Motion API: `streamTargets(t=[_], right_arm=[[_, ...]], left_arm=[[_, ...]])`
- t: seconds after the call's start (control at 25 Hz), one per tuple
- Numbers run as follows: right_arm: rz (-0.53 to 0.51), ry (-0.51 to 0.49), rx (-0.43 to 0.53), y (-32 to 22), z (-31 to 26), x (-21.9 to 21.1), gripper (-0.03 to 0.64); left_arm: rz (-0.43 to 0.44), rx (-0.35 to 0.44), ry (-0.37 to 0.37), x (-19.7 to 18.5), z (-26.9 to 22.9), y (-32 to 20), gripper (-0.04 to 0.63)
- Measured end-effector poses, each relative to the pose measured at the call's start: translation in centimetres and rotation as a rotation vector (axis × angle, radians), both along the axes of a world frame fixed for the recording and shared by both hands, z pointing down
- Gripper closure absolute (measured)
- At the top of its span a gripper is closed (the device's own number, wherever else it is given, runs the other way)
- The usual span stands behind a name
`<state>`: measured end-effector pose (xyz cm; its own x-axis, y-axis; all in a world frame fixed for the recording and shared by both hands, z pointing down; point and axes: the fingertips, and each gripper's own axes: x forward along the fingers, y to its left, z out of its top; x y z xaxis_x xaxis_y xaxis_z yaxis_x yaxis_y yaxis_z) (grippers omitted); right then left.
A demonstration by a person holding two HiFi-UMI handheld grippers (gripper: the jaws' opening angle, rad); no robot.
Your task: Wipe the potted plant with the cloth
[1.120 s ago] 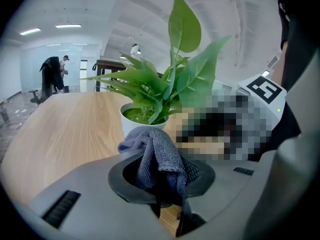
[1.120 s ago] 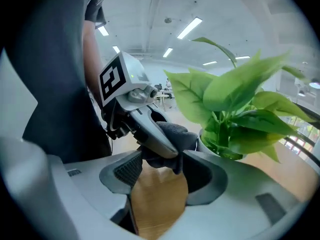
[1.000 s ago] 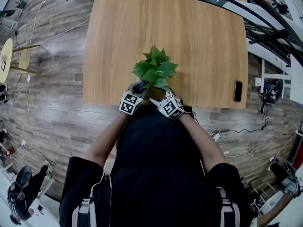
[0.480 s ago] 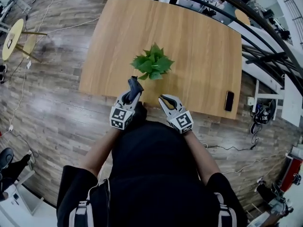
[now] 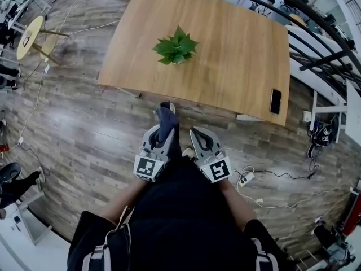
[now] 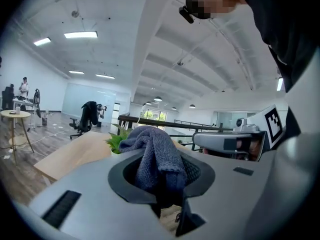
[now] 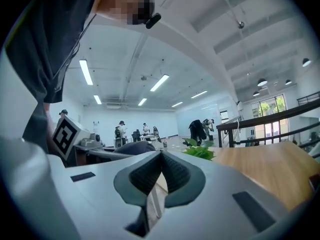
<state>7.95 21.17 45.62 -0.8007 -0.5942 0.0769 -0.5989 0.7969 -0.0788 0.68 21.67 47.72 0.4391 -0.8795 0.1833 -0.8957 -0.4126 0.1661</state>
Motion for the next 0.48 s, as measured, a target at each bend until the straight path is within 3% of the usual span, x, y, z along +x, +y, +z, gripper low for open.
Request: streamTargets(t=[0.2,0.48], right_arm=[[0.058,-0.029,0.012,4.2,-1.6,1.5,0.600],[0.183,-0.003,0.053,4.7,-2.9,4.4,0.600]], left_arm=[[0.040,-0.011,-0.032,3.0,-0.4,5.1,0.480],[0.080,0.034,-0.078,4.6,-1.2,6.1,0.480]])
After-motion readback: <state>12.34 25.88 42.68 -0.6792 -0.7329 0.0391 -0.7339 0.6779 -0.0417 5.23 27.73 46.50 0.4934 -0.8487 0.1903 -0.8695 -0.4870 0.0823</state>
